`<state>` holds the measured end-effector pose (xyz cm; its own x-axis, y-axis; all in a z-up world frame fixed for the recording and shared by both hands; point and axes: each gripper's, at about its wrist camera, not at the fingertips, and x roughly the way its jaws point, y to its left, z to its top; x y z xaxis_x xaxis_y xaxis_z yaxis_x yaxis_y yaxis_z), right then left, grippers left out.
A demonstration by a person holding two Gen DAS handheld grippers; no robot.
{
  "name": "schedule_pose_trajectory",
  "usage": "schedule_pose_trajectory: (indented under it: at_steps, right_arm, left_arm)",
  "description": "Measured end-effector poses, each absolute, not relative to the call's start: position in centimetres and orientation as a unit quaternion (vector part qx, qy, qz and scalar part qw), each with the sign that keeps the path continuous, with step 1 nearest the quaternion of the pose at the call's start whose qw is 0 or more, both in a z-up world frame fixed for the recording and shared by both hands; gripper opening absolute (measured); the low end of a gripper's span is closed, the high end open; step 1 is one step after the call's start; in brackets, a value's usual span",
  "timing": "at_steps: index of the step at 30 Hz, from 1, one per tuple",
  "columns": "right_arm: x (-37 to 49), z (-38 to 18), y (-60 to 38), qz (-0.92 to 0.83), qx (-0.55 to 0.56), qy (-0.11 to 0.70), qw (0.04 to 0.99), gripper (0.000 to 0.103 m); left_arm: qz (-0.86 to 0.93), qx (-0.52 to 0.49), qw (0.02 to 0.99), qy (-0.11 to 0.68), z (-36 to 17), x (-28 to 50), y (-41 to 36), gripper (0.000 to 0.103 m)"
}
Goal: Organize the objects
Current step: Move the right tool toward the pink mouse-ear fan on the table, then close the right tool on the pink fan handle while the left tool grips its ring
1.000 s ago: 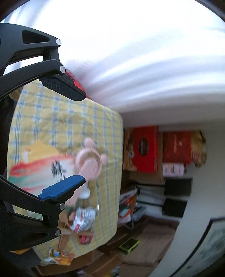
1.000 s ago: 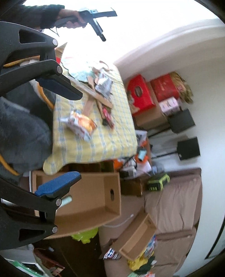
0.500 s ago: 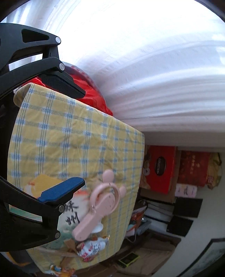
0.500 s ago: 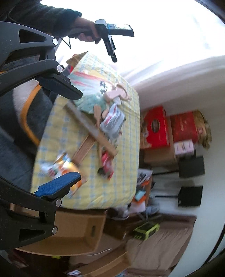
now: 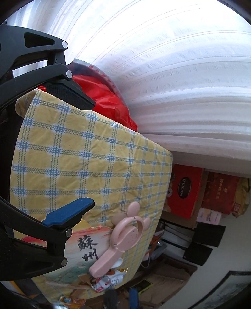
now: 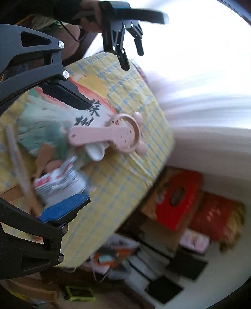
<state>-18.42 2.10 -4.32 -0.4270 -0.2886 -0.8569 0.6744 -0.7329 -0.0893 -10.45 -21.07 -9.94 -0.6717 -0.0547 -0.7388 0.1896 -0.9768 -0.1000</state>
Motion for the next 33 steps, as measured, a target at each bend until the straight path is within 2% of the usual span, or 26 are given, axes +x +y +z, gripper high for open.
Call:
schedule_pose_trajectory:
  at_steps: [6, 11, 13, 25, 33]
  right_arm:
    - [-20.9, -10.1, -0.7, -0.785, 0.489, 0.265, 0.272, 0.09]
    - [-20.6, -10.9, -1.5, -0.784, 0.492, 0.26, 0.273, 0.072]
    - [-20.1, -10.5, -1.9, -0.786, 0.487, 0.266, 0.275, 0.06]
    - [-20.7, -9.5, -4.1, -0.808, 0.482, 0.22, 0.259, 0.058]
    - [-15.3, -10.7, -9.6, -0.772, 0.462, 0.286, 0.33, 0.058]
  left_arm:
    - [-0.908, 0.398, 0.071, 0.113, -10.2, -10.0, -22.4, 0.091]
    - [-0.903, 0.4, 0.074, 0.134, -10.5, -10.1, -23.3, 0.091]
    - [-0.901, 0.402, 0.069, 0.147, -10.6, -10.1, -23.6, 0.091]
    - [-0.899, 0.4, 0.068, 0.164, -10.3, -9.9, -23.8, 0.091]
    - [-0.884, 0.406, 0.064, 0.223, -10.5, -9.5, -26.5, 0.091]
